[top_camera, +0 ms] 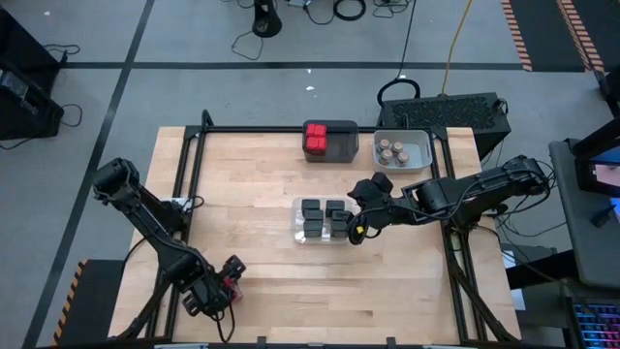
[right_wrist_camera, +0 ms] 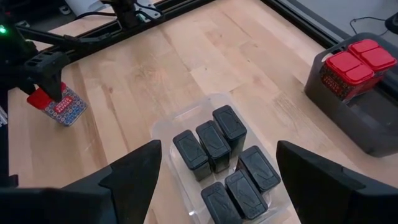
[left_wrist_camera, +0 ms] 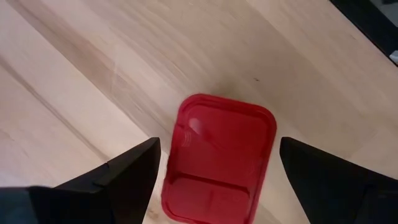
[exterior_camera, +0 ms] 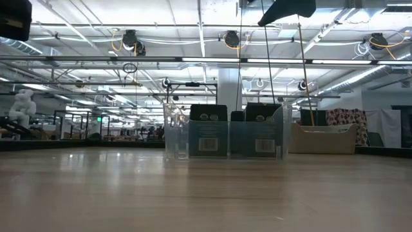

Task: Sort spices by type
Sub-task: Put the red seasoning can into the black bin

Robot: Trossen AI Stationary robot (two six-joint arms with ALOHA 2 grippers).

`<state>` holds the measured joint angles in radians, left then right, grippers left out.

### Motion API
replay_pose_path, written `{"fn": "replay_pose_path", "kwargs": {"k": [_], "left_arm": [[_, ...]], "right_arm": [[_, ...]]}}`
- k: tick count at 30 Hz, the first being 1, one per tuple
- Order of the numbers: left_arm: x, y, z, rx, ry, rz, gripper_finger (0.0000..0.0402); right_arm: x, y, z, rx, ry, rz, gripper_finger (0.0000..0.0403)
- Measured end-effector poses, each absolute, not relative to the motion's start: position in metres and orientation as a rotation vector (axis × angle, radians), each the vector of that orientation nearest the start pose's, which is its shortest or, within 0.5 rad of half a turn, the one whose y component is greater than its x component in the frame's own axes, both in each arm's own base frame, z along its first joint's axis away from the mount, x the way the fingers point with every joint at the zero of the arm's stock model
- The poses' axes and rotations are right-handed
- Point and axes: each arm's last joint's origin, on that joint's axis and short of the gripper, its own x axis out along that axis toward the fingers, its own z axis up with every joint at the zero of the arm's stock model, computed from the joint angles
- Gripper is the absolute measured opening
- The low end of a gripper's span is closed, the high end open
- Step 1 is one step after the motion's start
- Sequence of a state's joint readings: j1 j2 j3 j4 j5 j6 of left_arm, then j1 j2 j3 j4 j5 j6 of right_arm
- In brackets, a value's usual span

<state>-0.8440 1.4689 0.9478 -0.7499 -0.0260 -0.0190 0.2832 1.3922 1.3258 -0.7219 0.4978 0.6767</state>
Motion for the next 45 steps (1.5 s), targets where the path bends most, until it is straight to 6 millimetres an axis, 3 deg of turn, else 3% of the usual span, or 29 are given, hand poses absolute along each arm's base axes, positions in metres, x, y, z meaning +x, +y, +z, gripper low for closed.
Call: {"fn": "replay_pose_path", "kwargs": {"k": [15,30,38,45], "left_arm": [[0.176,-0.197,0.204,0.526,1.192,-0.713,0.0331],[0.175,-0.196,0.207,0.472,1.210,-0.716,0.0230],[0.182,-0.161,0.228,0.426,1.182,-0.542,0.0222],[0.212,-0.115,0.261,0.338,1.056,-0.378,0.0222]], "right_arm": [[0.280,0.067,0.341,0.371,0.619,-0.438,0.0302],[0.279,0.067,0.341,0.371,0.620,-0.438,0.0302],[0.279,0.067,0.341,0.355,0.624,-0.434,0.0302],[0.275,0.076,0.338,0.299,0.668,-0.399,0.0302]]}}
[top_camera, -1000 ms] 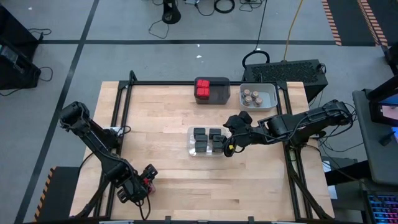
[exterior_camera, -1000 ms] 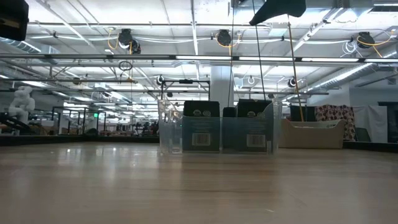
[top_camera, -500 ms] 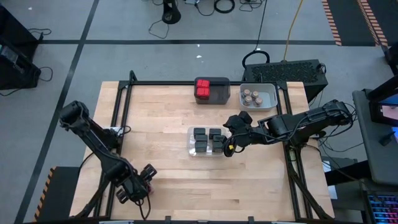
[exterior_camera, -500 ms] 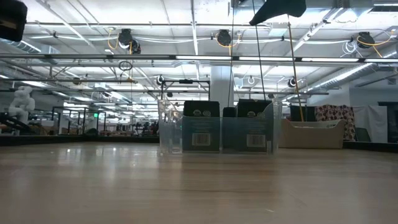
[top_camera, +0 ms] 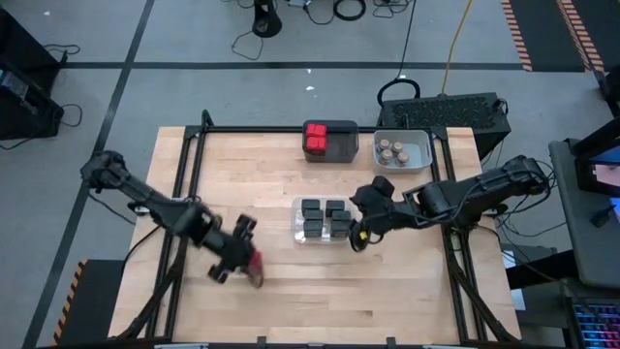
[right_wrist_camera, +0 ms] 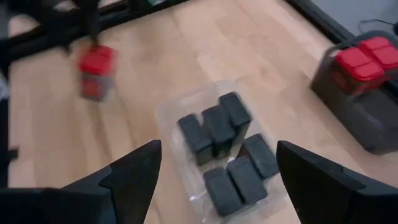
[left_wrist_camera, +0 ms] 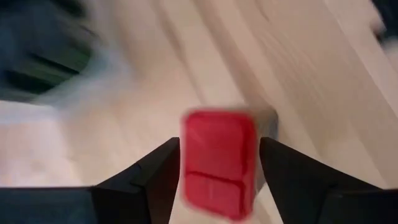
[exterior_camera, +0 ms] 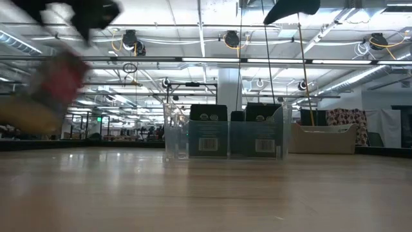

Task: Sort spices by type
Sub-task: Put the red seasoning can into the black bin, then put the red seasoning bottle into the black bin

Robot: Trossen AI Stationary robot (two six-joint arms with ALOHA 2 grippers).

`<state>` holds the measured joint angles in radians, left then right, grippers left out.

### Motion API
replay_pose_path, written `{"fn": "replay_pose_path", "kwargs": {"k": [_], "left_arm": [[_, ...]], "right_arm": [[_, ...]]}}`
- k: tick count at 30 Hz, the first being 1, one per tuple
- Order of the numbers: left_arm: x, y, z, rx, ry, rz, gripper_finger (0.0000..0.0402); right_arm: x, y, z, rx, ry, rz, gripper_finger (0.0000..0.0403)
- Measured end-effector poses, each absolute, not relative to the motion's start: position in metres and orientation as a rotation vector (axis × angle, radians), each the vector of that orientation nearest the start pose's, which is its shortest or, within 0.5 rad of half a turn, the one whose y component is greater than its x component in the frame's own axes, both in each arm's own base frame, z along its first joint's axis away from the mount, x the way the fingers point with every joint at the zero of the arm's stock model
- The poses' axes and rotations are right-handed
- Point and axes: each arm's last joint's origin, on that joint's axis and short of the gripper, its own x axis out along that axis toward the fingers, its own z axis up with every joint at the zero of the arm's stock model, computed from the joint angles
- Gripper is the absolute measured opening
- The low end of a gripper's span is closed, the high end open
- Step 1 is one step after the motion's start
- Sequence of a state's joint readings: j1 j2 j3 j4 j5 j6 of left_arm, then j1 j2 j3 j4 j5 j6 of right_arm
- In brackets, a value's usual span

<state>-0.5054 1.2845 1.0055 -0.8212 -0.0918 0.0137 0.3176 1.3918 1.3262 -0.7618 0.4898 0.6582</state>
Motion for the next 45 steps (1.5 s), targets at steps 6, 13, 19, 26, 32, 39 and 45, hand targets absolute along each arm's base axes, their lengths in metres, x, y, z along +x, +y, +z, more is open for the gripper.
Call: {"fn": "replay_pose_path", "kwargs": {"k": [6,13,19,26,32,39,45], "left_arm": [[0.249,-0.060,0.310,0.221,0.876,-0.182,0.0222],[0.268,0.007,0.354,0.095,0.762,-0.032,0.0222],[0.252,0.028,0.345,-0.005,0.926,-0.138,0.0223],[0.245,0.021,0.343,-0.059,0.986,-0.148,0.0223],[0.231,-0.010,0.355,-0.178,0.962,-0.164,0.0223],[0.207,-0.046,0.374,-0.184,0.843,0.000,0.0223],[0.198,-0.061,0.370,-0.128,0.801,0.017,0.0223]], "right_arm": [[0.263,0.095,0.338,0.183,0.717,-0.312,0.0302],[0.259,0.082,0.340,0.099,0.730,-0.376,0.0302],[0.265,0.066,0.342,0.153,0.700,-0.438,0.0302],[0.289,0.061,0.346,0.116,0.614,-0.293,0.0302],[0.304,0.059,0.349,0.147,0.521,-0.252,0.0302],[0.357,0.091,0.319,0.179,0.420,0.019,0.0302],[0.389,0.116,0.271,0.349,0.396,-0.110,0.0292]]}}
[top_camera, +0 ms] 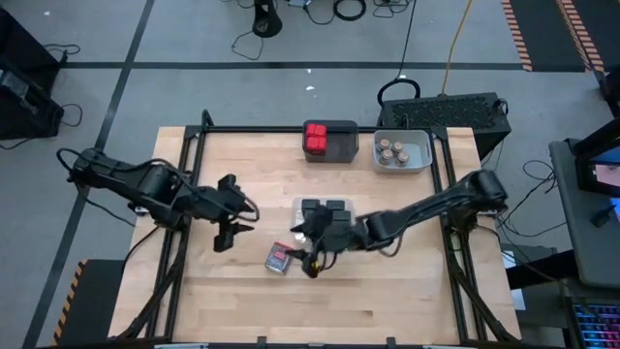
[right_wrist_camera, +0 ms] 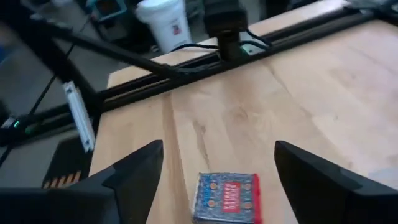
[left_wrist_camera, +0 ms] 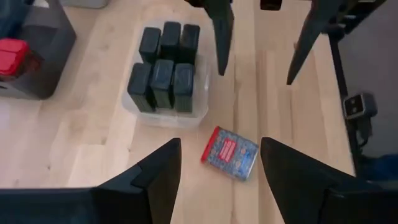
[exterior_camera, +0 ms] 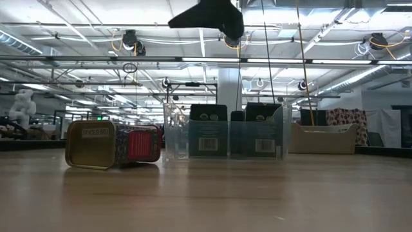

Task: Sort spices by type
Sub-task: Put the red seasoning bottle into the black bin

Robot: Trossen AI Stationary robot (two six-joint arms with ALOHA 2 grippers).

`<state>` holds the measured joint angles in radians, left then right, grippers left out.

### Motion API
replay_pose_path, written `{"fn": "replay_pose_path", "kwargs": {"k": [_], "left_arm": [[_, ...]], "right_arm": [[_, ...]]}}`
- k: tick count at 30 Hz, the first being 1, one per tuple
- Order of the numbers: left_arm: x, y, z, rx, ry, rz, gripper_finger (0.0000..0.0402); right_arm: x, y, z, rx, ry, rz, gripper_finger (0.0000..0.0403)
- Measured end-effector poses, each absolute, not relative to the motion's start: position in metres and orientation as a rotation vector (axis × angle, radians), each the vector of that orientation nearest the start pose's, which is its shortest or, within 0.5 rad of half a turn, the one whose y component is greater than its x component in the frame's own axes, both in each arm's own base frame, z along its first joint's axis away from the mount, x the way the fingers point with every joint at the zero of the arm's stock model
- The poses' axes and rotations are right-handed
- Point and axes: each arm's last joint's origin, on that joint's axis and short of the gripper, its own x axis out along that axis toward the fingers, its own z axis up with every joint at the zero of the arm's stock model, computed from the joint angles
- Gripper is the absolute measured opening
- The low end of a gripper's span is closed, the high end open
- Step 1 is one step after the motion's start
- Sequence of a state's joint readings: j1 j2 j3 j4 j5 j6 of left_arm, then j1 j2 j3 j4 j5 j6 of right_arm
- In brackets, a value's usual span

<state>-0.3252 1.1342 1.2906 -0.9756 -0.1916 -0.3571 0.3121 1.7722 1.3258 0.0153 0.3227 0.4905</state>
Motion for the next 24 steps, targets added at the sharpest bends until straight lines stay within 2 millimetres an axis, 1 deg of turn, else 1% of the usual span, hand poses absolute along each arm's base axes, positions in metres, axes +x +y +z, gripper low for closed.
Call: {"fn": "replay_pose_path", "kwargs": {"k": [2,5,7,9,11,12,14,16,18,20,22,23,24], "left_arm": [[0.186,-0.060,0.365,-0.109,0.775,0.011,0.0223],[0.154,-0.050,0.353,-0.130,0.716,0.017,0.0223],[0.135,-0.043,0.345,-0.168,0.620,0.018,0.0223],[0.124,-0.039,0.336,-0.211,0.504,0.008,0.0223],[0.118,-0.037,0.327,-0.228,0.404,-0.029,0.0223],[0.115,-0.036,0.320,-0.233,0.392,-0.053,0.0223],[0.113,-0.037,0.302,-0.216,0.438,-0.099,0.0223],[0.112,-0.038,0.286,-0.210,0.483,-0.133,0.0223],[0.113,-0.039,0.274,-0.215,0.511,-0.159,0.0223],[0.114,-0.040,0.267,-0.236,0.519,-0.172,0.0223],[0.116,-0.041,0.260,-0.256,0.535,-0.166,0.0223],[0.117,-0.041,0.258,-0.260,0.540,-0.162,0.0223],[0.117,-0.041,0.255,-0.256,0.548,-0.155,0.0223]], "right_arm": [[0.393,0.126,0.261,0.395,0.374,-0.167,0.0280],[0.396,0.138,0.249,0.487,0.329,-0.235,0.0257],[0.402,0.144,0.243,0.552,0.267,-0.269,0.0242],[0.412,0.152,0.240,0.610,0.209,-0.309,0.0226],[0.429,0.160,0.236,0.641,0.192,-0.338,0.0212],[0.439,0.166,0.235,0.649,0.193,-0.344,0.0206],[0.459,0.175,0.237,0.643,0.218,-0.360,0.0193],[0.476,0.185,0.243,0.637,0.240,-0.421,0.0176],[0.484,0.192,0.248,0.657,0.270,-0.540,0.0154],[0.487,0.200,0.248,0.707,0.291,-0.643,0.0127],[0.489,0.207,0.239,0.775,0.295,-0.721,0.0093],[0.491,0.211,0.231,0.810,0.299,-0.746,0.0075],[0.493,0.215,0.218,0.845,0.298,-0.762,0.0055]]}}
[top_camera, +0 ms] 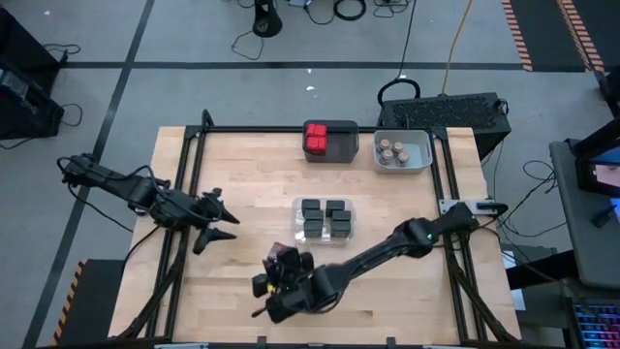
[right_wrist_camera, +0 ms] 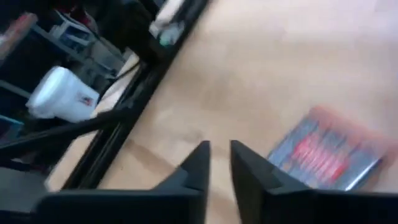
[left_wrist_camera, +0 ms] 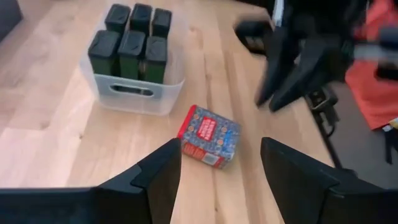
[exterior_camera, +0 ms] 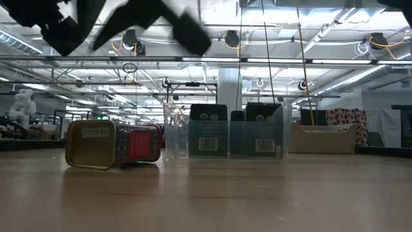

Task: Sort spices by type
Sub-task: Put the red seasoning bottle into the black bin

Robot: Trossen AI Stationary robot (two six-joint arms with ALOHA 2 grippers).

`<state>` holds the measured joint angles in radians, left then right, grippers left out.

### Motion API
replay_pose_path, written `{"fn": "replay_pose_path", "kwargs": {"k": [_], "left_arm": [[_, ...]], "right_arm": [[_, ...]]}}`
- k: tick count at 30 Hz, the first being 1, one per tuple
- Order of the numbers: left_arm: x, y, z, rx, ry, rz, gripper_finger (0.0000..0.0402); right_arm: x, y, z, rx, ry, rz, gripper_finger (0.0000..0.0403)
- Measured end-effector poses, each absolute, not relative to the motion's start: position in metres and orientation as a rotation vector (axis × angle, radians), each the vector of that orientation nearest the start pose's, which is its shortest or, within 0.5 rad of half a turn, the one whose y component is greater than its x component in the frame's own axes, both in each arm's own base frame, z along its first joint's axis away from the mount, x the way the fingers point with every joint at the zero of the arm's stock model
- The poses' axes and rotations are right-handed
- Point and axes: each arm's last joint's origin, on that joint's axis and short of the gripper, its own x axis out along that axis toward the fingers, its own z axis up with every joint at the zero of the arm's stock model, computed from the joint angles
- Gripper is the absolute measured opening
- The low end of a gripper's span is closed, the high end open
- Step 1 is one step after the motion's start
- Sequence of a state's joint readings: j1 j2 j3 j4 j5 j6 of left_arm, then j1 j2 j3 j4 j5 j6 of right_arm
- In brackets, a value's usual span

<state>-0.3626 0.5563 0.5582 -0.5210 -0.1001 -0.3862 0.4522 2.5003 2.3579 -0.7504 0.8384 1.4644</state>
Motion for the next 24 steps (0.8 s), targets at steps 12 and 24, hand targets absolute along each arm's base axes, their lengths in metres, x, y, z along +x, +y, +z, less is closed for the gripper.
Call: {"fn": "replay_pose_path", "kwargs": {"k": [12,24], "left_arm": [[0.124,-0.043,0.253,-0.237,0.537,-0.126,0.0223],[0.129,-0.044,0.250,-0.213,0.557,-0.113,0.0223]], "right_arm": [[0.484,0.239,0.168,0.893,0.248,-0.845,0.0001],[0.489,0.224,0.160,0.798,0.397,-0.839,0.0000]]}}
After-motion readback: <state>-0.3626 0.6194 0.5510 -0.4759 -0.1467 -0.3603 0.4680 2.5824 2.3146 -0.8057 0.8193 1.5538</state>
